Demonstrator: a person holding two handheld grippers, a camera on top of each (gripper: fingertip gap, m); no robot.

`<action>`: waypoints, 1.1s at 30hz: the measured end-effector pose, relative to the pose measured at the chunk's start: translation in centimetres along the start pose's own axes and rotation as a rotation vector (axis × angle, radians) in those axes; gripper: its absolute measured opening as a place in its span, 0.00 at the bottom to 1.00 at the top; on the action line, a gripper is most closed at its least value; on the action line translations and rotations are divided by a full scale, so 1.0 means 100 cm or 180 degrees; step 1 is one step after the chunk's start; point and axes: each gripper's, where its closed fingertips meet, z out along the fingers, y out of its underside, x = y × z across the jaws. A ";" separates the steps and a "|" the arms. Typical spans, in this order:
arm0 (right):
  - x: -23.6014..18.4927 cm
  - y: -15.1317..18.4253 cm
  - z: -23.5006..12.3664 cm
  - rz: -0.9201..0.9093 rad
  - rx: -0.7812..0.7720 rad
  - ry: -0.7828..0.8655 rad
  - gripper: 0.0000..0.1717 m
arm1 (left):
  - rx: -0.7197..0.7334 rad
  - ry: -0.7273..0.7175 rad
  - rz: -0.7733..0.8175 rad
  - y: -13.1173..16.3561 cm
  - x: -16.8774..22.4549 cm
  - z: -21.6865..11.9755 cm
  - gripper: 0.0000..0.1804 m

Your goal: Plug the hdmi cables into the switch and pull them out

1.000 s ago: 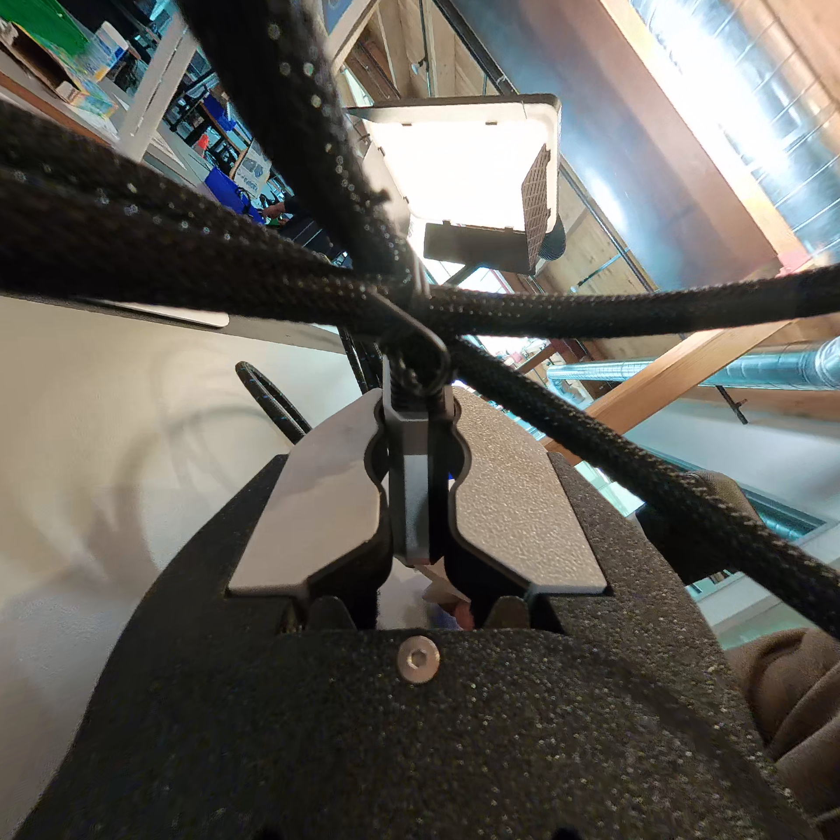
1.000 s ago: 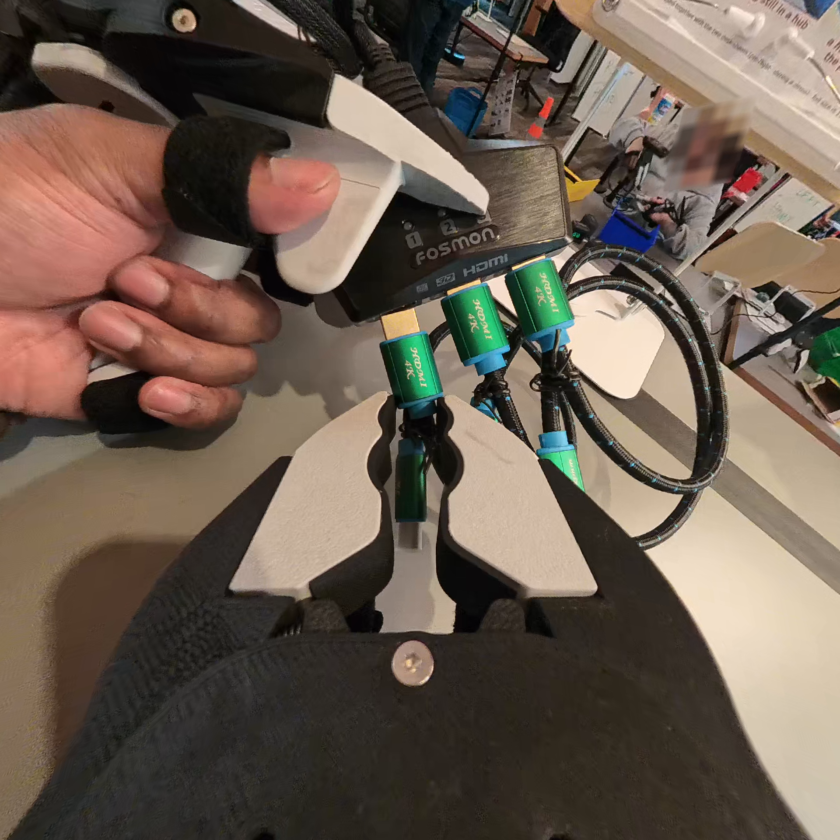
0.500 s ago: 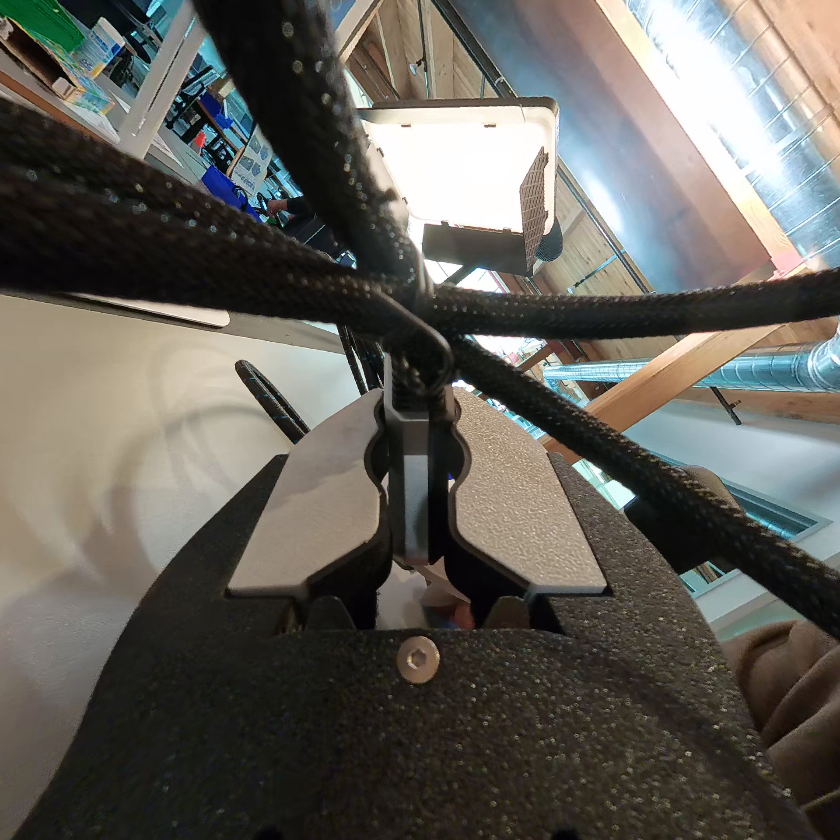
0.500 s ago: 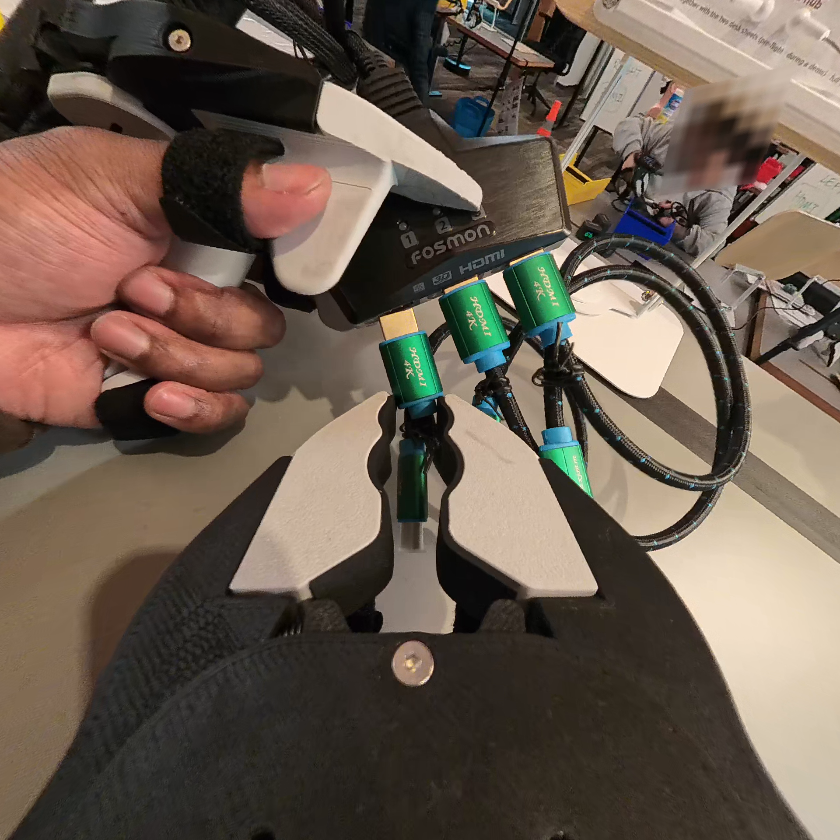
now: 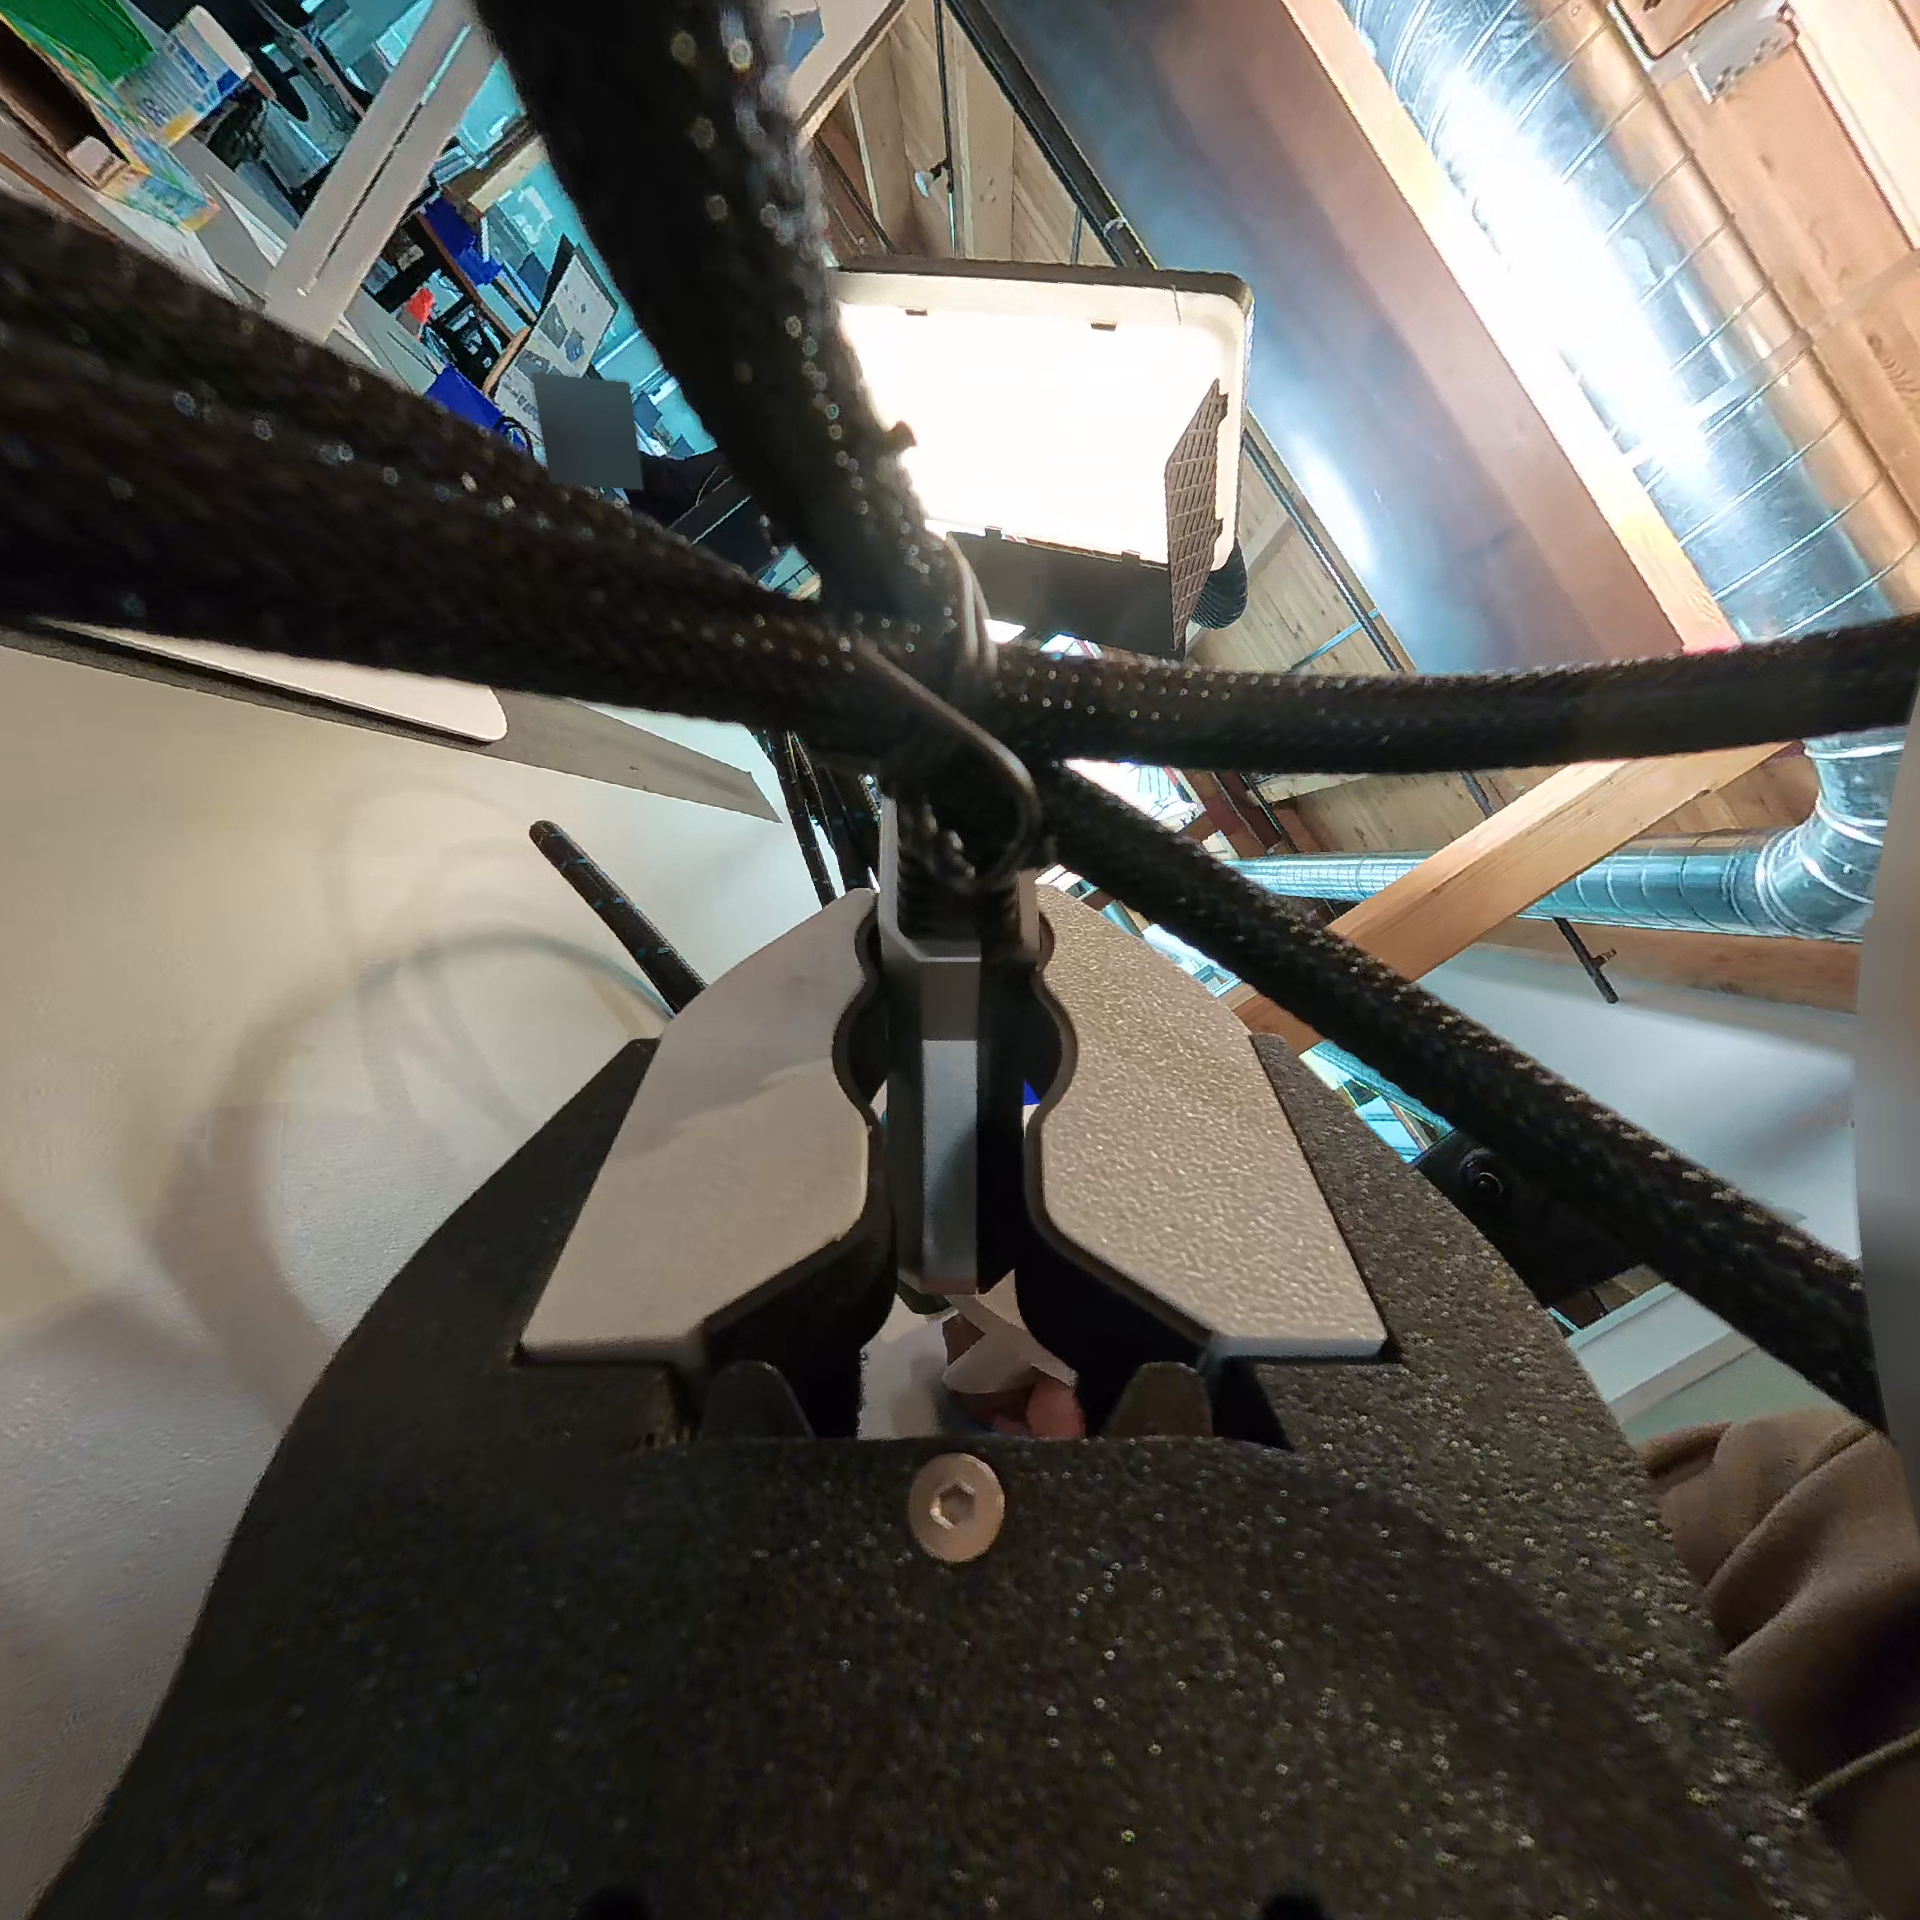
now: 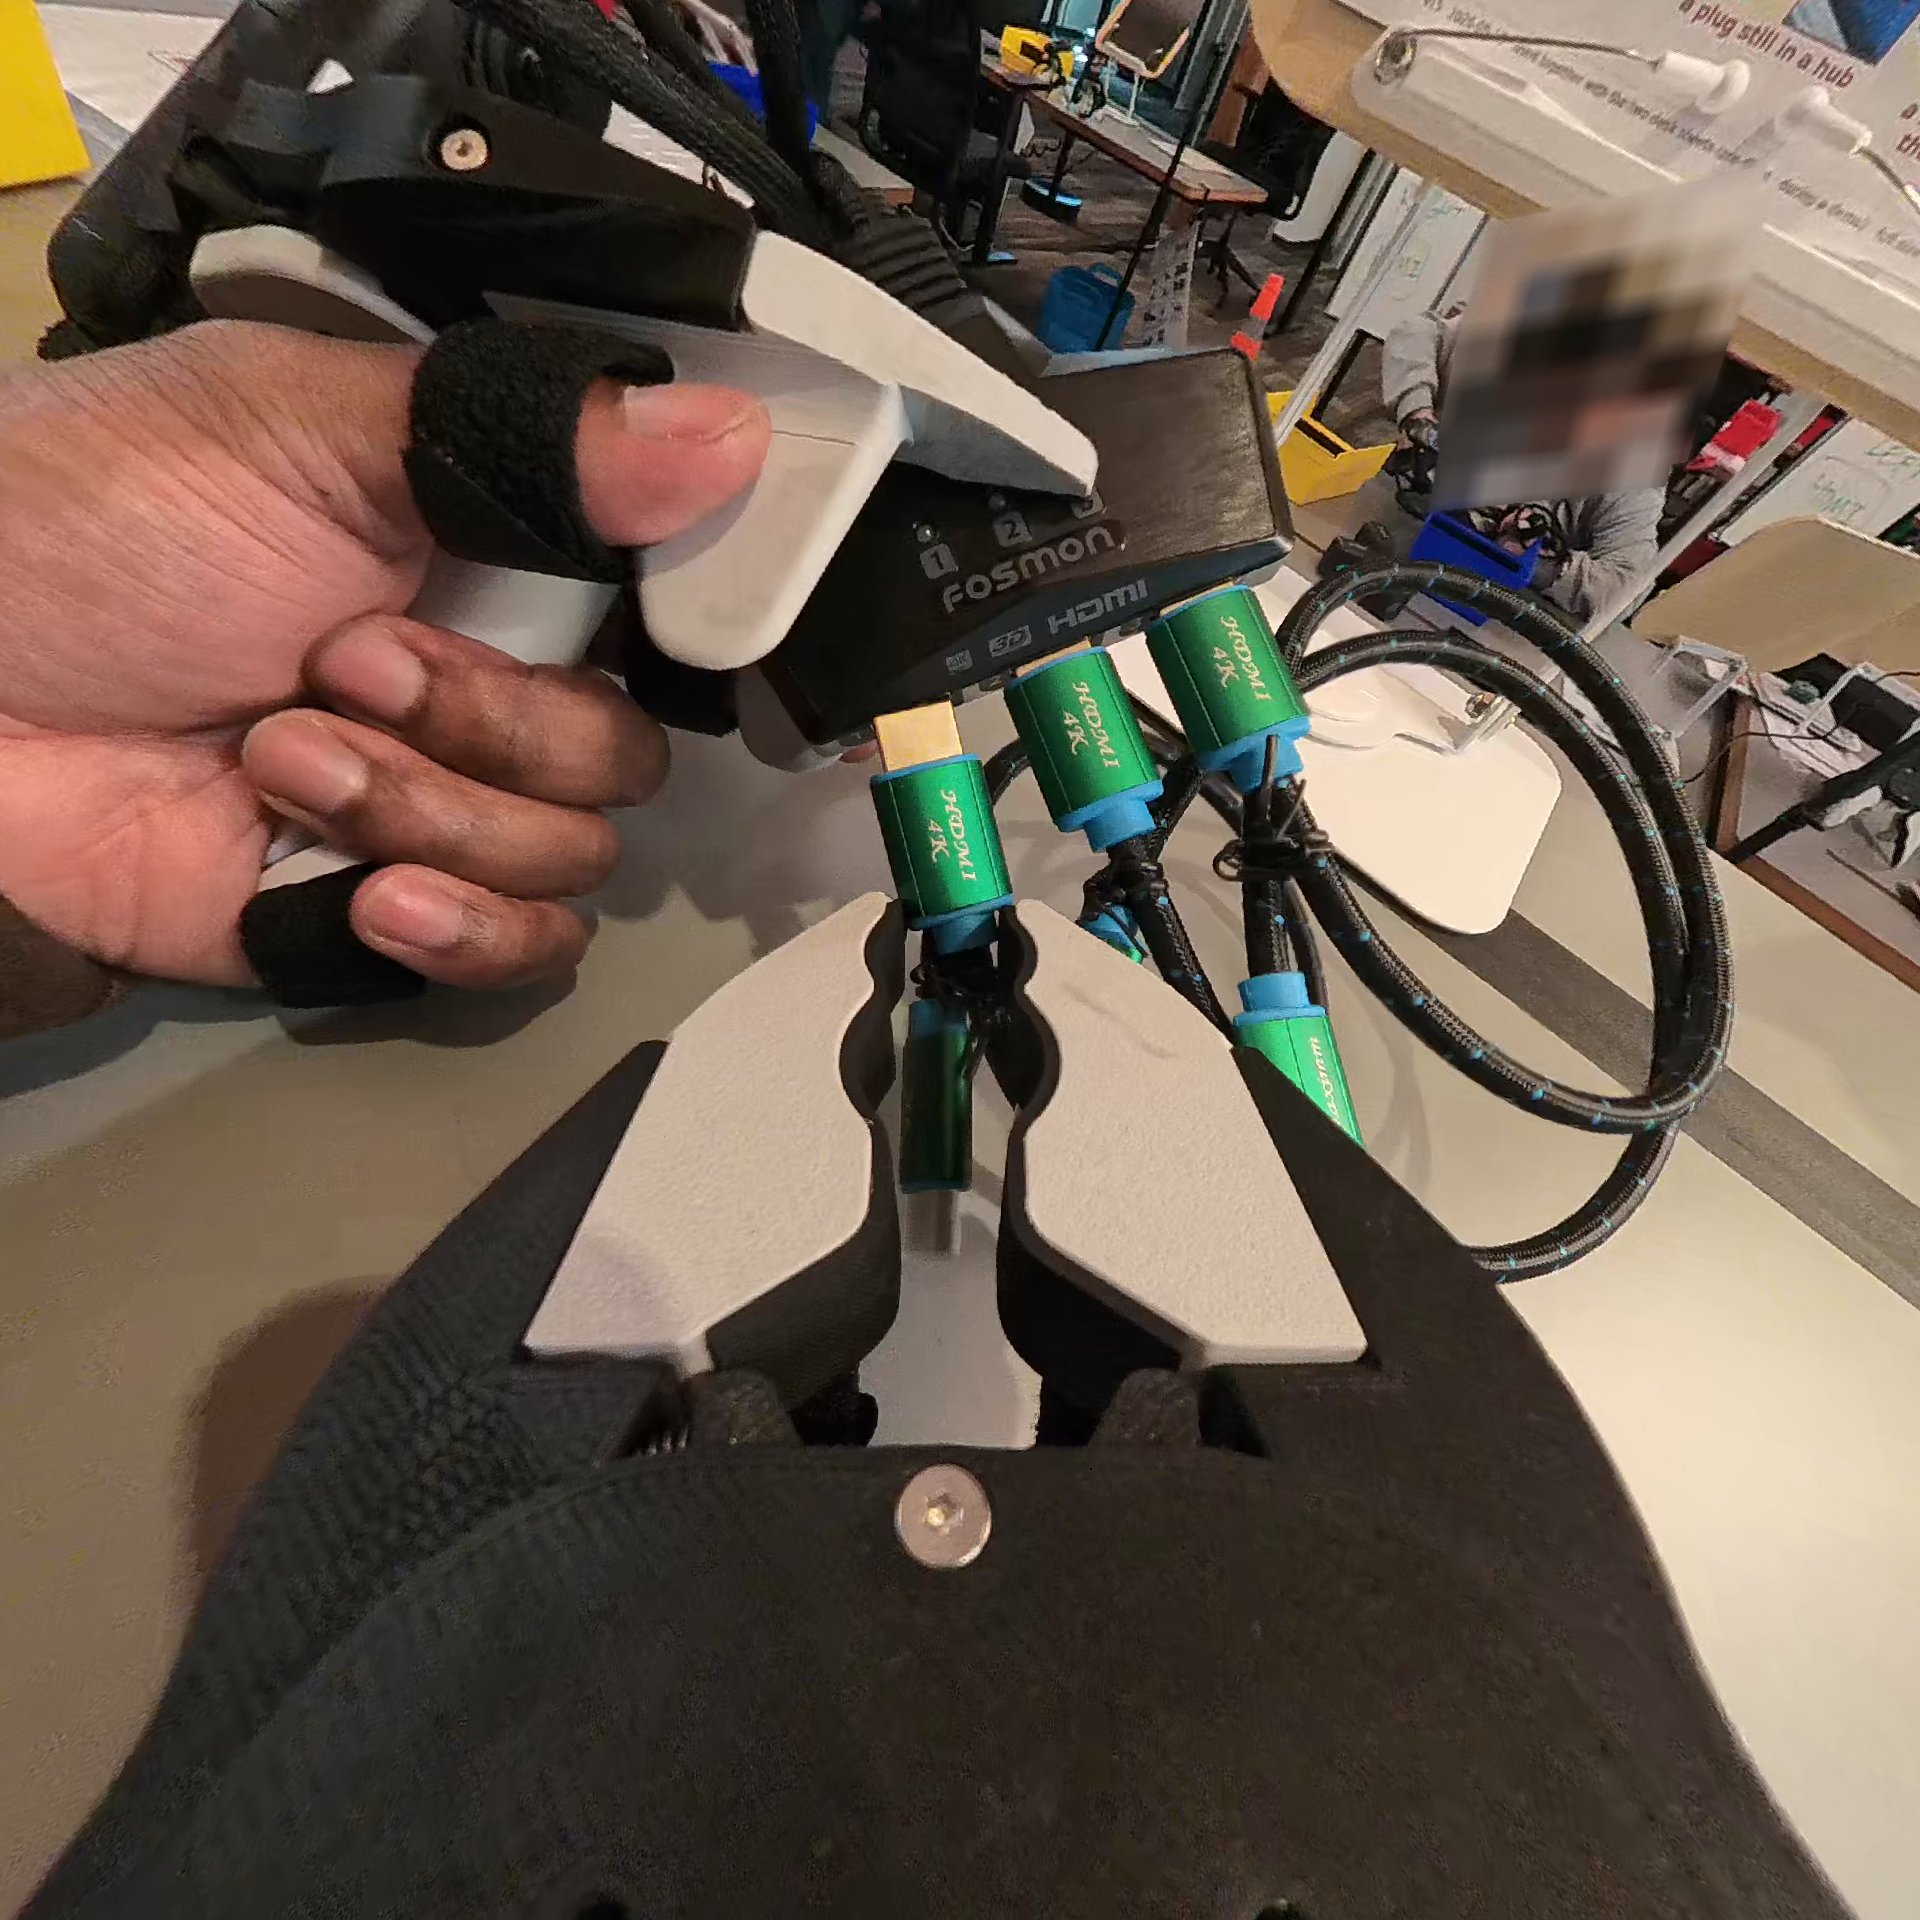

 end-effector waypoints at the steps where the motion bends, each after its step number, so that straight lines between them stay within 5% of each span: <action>1: 0.000 0.001 0.000 -0.0020 -0.0022 0.0014 0.09 | -0.0013 -0.0012 0.0005 0.001 0.000 0.000 0.12; 13: 0.003 0.011 0.002 -0.0296 -0.0285 0.0274 0.09 | -0.0101 -0.0125 0.0184 0.007 -0.001 0.004 0.12; 33: 0.007 0.021 0.002 -0.0394 -0.0504 0.0479 0.09 | -0.0308 -0.0456 0.1257 0.018 0.006 0.012 0.12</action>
